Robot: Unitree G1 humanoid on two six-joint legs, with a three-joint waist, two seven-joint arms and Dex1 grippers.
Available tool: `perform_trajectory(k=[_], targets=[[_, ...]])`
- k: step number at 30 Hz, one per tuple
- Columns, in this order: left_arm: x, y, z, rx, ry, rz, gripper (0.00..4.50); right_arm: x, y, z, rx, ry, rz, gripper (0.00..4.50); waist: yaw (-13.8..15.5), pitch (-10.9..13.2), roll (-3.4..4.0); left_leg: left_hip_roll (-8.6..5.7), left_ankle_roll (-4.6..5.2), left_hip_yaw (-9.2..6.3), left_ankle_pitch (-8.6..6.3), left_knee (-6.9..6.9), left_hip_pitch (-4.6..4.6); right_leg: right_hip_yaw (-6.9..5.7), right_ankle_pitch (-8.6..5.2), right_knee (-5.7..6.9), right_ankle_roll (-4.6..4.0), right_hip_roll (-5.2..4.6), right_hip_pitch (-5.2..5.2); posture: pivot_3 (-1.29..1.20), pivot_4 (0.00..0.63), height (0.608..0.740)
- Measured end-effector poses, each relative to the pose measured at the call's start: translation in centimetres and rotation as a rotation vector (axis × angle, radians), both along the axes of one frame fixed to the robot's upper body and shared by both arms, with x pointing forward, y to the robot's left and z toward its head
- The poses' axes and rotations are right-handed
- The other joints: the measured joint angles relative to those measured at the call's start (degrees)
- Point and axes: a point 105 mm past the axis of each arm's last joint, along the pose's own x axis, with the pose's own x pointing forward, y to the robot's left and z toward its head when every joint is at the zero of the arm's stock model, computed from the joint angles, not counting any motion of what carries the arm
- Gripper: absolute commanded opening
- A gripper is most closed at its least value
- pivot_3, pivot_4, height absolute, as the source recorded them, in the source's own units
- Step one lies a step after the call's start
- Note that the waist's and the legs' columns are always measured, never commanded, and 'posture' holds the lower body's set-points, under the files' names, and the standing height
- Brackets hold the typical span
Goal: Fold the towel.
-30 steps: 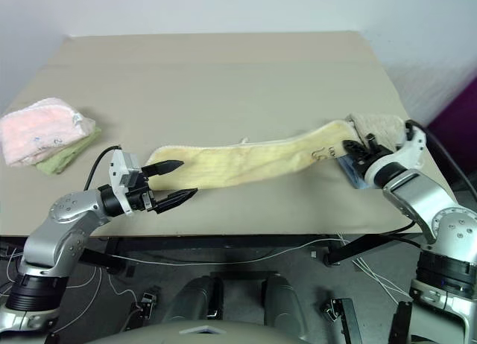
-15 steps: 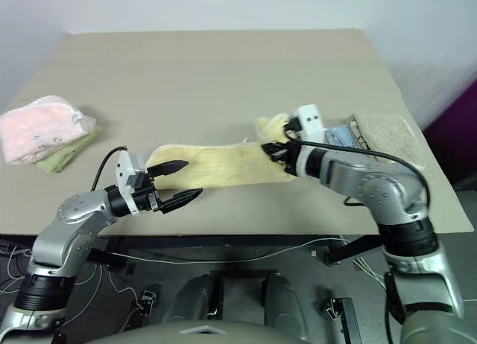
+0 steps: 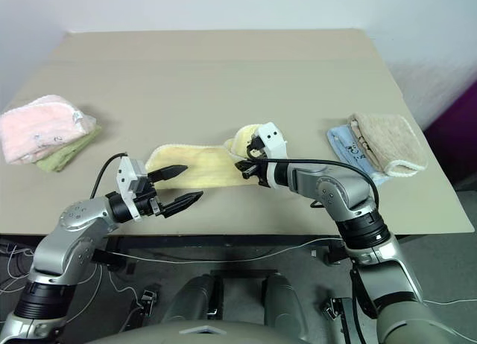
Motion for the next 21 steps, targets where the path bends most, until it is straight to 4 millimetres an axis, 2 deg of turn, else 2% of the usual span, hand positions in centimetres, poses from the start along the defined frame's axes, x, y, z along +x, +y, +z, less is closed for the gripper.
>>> perform_trajectory(k=[4,9,13,17,21], targets=[[0.0,0.0,0.1,0.001,-0.003,-0.001,4.5,-0.5,0.4,-0.4,0.02,0.029,0.02,1.03,0.0,0.0,0.0,0.0,0.0,0.0,0.0,0.0,0.0,0.0,0.0,0.0,0.0,0.0,0.0,0.0,0.15,0.74],[0.0,0.0,0.1,0.002,-0.004,-0.004,4.5,-1.1,0.3,-0.2,0.036,0.039,0.037,2.78,0.0,0.0,0.0,0.0,0.0,0.0,0.0,0.0,0.0,0.0,0.0,0.0,0.0,-0.01,0.0,0.0,0.15,0.74],[0.0,-0.1,0.2,0.003,-0.006,-0.006,4.5,-1.2,-0.1,0.9,0.052,-0.001,0.038,4.11,0.0,0.0,0.0,0.0,0.0,0.0,0.0,-0.01,-0.01,0.0,0.0,-0.01,0.0,-0.01,-0.01,0.0,0.15,0.74],[0.1,0.2,0.2,-0.002,-0.006,0.008,4.5,-1.0,-1.5,3.4,0.081,-0.098,0.027,4.11,0.1,0.0,0.0,-0.01,0.0,0.0,0.0,-0.01,-0.01,-0.01,0.0,-0.02,0.0,-0.02,0.0,0.0,0.15,0.74],[0.3,1.0,0.5,-0.027,-0.001,0.054,4.5,0.5,-3.3,6.0,0.124,-0.197,-0.02,3.16,-0.1,0.0,0.0,-0.01,0.0,0.0,0.0,-0.03,0.0,-0.01,0.0,-0.01,0.0,0.0,-0.01,0.0,0.15,0.74]])
